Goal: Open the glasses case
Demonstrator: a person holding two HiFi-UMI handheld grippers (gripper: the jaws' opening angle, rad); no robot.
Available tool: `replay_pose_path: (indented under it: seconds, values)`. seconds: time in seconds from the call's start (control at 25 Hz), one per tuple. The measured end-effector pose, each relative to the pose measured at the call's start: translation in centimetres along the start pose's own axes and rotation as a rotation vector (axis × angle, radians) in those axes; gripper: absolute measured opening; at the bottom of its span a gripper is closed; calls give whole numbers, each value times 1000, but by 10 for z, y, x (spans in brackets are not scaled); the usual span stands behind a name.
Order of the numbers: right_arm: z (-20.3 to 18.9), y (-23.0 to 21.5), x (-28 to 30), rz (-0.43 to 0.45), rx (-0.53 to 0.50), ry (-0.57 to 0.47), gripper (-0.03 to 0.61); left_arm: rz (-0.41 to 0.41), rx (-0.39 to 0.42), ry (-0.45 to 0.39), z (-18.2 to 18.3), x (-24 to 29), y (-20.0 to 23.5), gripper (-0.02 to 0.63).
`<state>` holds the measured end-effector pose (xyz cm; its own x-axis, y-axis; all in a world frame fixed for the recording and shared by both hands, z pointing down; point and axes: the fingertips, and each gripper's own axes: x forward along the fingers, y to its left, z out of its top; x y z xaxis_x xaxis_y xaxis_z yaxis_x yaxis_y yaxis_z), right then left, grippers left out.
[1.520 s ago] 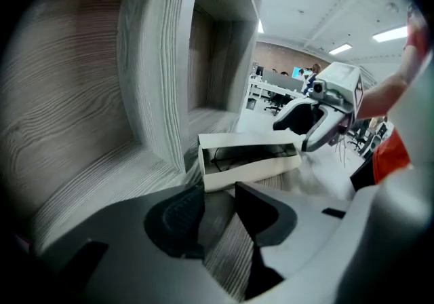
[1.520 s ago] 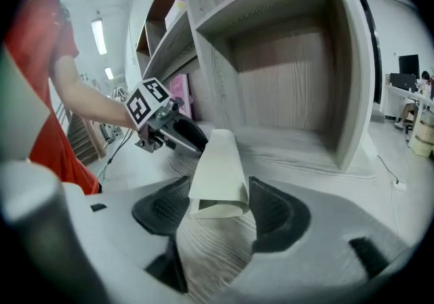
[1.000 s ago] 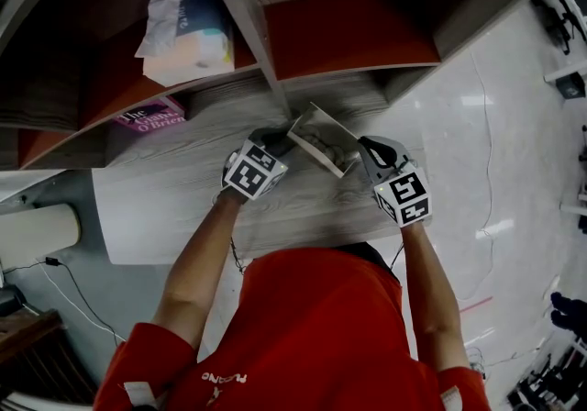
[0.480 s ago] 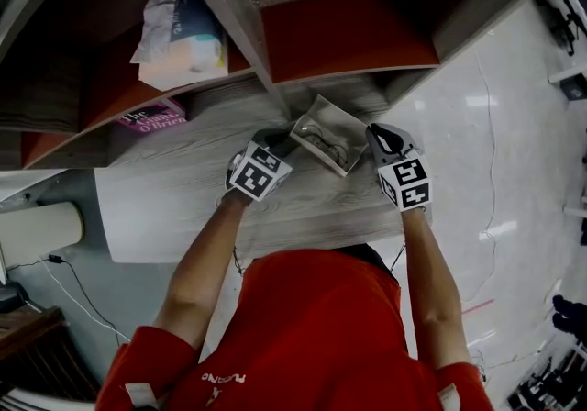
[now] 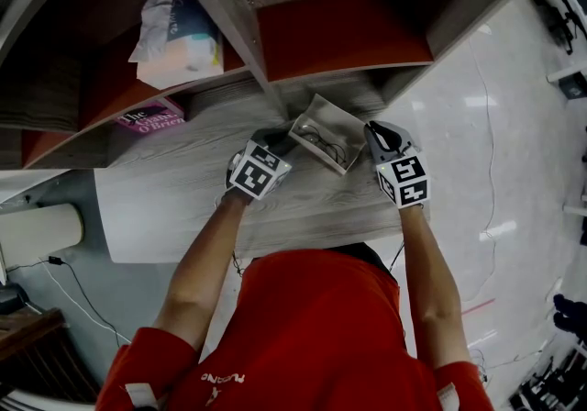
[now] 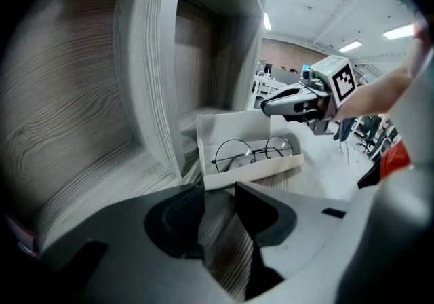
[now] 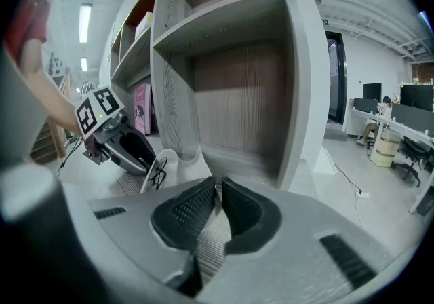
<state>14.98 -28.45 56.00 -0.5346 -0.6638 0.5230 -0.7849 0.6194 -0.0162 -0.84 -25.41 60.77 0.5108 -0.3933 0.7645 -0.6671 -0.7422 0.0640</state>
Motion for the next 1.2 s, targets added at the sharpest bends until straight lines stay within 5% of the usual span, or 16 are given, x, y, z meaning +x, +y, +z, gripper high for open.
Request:
replay_pose_path:
  seconds: [0.76,0.96,1.2]
  values:
    - [22,14,-24,8,-21,-87,40,25,-33,-51,8,-26,-1,135]
    - [40,19,-38,5,-15,-145,19,53,-34,-175,37,-51,-6,117]
    - [76,35,-63,1,-24,-251,6,68,-45,-419,87,-93,-25,56]
